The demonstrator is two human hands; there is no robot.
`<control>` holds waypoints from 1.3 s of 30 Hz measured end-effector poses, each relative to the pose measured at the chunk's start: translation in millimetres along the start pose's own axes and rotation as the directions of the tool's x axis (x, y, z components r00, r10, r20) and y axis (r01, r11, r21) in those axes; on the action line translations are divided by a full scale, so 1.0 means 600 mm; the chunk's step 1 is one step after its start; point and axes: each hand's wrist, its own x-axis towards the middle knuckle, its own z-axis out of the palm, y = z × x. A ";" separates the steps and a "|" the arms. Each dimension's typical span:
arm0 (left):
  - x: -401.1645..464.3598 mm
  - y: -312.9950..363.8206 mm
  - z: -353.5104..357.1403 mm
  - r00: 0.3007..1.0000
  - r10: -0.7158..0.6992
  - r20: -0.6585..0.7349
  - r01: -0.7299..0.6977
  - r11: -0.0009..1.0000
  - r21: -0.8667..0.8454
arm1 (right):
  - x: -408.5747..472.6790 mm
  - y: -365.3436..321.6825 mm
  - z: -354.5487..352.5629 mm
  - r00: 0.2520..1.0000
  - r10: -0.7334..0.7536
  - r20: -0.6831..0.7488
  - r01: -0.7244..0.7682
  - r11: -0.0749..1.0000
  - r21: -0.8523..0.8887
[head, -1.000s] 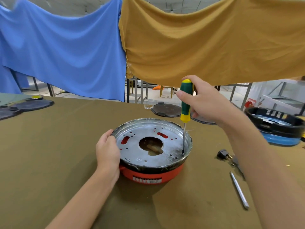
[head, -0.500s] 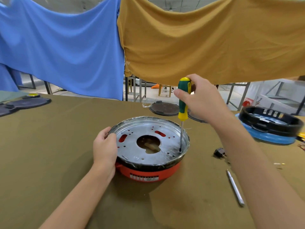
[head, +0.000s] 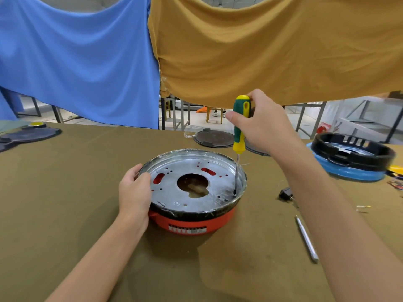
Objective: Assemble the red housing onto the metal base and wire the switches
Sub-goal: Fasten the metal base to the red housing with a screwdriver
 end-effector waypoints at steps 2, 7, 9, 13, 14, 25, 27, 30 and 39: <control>0.000 0.000 0.001 1.000 0.000 0.000 0.000 1.000 0.001 | 0.003 0.004 -0.012 0.992 0.016 0.126 -0.035 0.988 0.154; 0.004 -0.001 0.002 1.000 0.002 -0.006 -0.002 1.000 -0.003 | 0.005 0.007 -0.023 0.995 -0.018 0.101 0.003 0.989 0.146; 0.002 -0.001 0.003 1.000 0.007 -0.003 -0.007 1.000 -0.001 | 0.005 0.008 -0.018 1.000 -0.017 -0.004 0.017 0.999 0.039; 0.003 0.000 0.002 1.000 0.013 0.001 -0.013 1.000 -0.001 | 0.006 0.006 -0.010 0.999 -0.005 -0.046 0.003 0.999 -0.039; 0.003 0.000 0.003 1.000 0.011 0.001 -0.011 1.000 -0.002 | 0.006 0.006 -0.010 0.999 -0.009 -0.047 0.007 0.999 -0.043; 0.001 0.002 0.003 1.000 0.004 0.005 -0.004 1.000 -0.010 | 0.007 0.007 -0.013 0.994 -0.034 0.102 0.016 0.985 0.171; -0.001 0.002 0.003 1.000 0.002 0.008 -0.002 1.000 -0.013 | 0.007 0.006 -0.009 0.999 -0.042 0.010 0.041 0.998 0.054; -0.001 0.003 0.003 1.000 0.000 0.010 0.000 1.000 -0.021 | 0.007 0.006 -0.006 0.999 -0.024 -0.045 0.023 1.000 -0.014; -0.001 0.006 0.000 1.000 -0.016 0.006 0.017 1.000 -0.007 | 0.011 0.016 0.010 0.989 -0.142 -0.028 0.145 0.968 0.205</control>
